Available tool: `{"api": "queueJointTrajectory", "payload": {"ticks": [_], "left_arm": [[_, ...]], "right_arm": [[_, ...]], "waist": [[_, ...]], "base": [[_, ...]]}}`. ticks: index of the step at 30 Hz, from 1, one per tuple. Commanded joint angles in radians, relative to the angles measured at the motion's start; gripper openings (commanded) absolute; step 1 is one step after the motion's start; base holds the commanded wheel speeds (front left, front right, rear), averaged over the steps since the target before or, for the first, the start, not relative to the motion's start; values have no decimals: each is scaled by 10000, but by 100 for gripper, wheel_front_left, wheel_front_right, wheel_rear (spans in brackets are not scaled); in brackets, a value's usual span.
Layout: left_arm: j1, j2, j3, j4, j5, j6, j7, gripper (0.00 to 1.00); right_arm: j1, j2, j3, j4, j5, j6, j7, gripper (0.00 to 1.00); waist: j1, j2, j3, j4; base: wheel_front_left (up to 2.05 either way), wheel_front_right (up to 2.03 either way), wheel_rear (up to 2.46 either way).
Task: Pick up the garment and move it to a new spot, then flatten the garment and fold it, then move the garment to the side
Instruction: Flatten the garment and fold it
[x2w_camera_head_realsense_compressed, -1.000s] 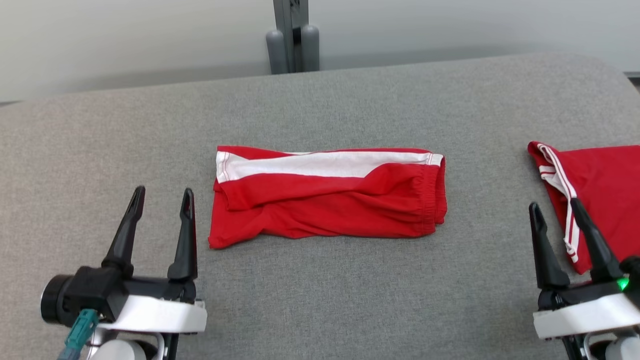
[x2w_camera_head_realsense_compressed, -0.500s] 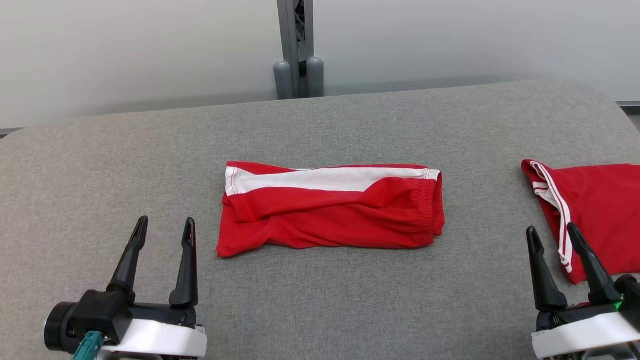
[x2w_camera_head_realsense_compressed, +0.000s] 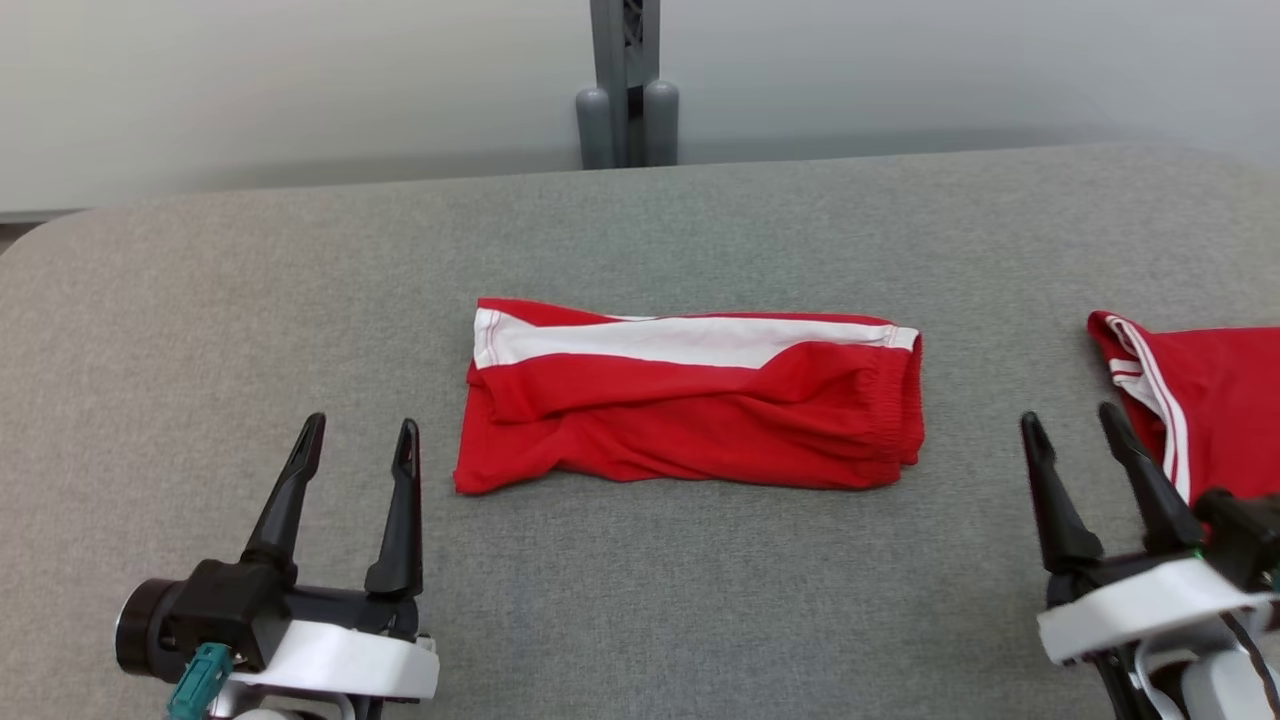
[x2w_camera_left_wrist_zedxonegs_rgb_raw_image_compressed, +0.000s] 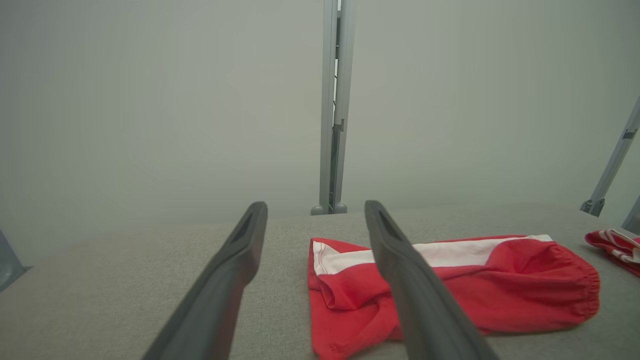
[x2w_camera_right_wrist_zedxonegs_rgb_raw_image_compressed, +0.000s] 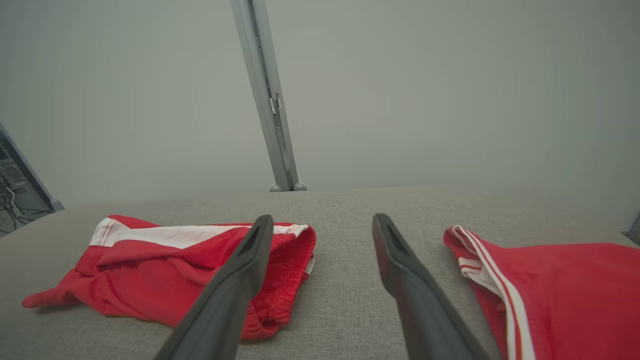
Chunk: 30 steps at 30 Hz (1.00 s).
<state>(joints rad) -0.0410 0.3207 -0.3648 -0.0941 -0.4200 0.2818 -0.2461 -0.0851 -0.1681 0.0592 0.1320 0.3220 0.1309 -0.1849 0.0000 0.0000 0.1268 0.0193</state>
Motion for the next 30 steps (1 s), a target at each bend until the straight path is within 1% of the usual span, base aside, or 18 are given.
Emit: {"api": "queueJointTrajectory", "payload": {"ticks": [1, 5, 9, 12, 16, 19, 23, 25, 26, 27, 28, 30], "left_arm": [[-243, -40, -31, -21, 73, -54, 30, 100], [-458, -187, -225, 81, 82, -151, 12, 100], [-673, -364, -409, 205, 123, -246, -1, 100], [-847, -430, -495, 299, 168, -337, -41, 100], [-1079, -516, -554, 481, 211, -448, -91, 100], [-1228, -585, -563, 581, 238, -534, -115, 100], [-1405, -659, -533, 754, 242, -616, -126, 100], [-1435, -668, -518, 788, 249, -639, -135, 100], [-1444, -676, -520, 838, 253, -671, -141, 100], [-1466, -687, -519, 885, 251, -688, -142, 100], [-1496, -689, -497, 905, 257, -696, -147, 100], [-1554, -715, -464, 929, 262, -734, -159, 100]], "right_arm": [[-410, -106, 254, 334, 143, -4, 67, 100], [-1262, -46, 1078, 1256, 394, -4, 12, 100], [-1992, 84, 1580, 2360, 614, -4, -8, 100], [-2494, 99, 1701, 3261, 601, -4, -23, 100], [-2951, 207, 1366, 4391, 384, -4, 108, 100], [-3223, 313, 1391, 4927, 491, -4, 352, 100], [-3321, 549, 2079, 5323, 1086, -1, 978, 100], [-3327, 589, 2237, 5338, 1275, 1, 1100, 100], [-3322, 566, 2387, 5360, 1444, 3, 1203, 42], [-3316, 565, 2516, 5360, 1652, 3, 1287, 11], [-3311, 536, 2631, 5336, 1807, 4, 1329, 0], [-3269, 365, 2709, 5235, 2091, 6, 1219, 0]], "waist": [[0, 0, 226, 185], [0, 0, 560, 458], [0, 0, 900, 671], [0, 0, 1148, 762], [0, 0, 1415, 809], [0, 0, 1582, 789], [0, 0, 1713, 721], [0, 0, 1732, 705], [0, 0, 1755, 696], [0, 0, 1764, 685], [0, 0, 1771, 667], [0, 0, 1785, 633]], "base": [[0, 0, 0], [0, 0, 0], [0, 0, 0], [0, 0, 0], [0, 0, 0], [0, 0, 0], [0, 0, 0], [0, 0, 0], [0, 0, 0], [0, 0, 0], [0, 0, 0], [0, 0, 0]]}}
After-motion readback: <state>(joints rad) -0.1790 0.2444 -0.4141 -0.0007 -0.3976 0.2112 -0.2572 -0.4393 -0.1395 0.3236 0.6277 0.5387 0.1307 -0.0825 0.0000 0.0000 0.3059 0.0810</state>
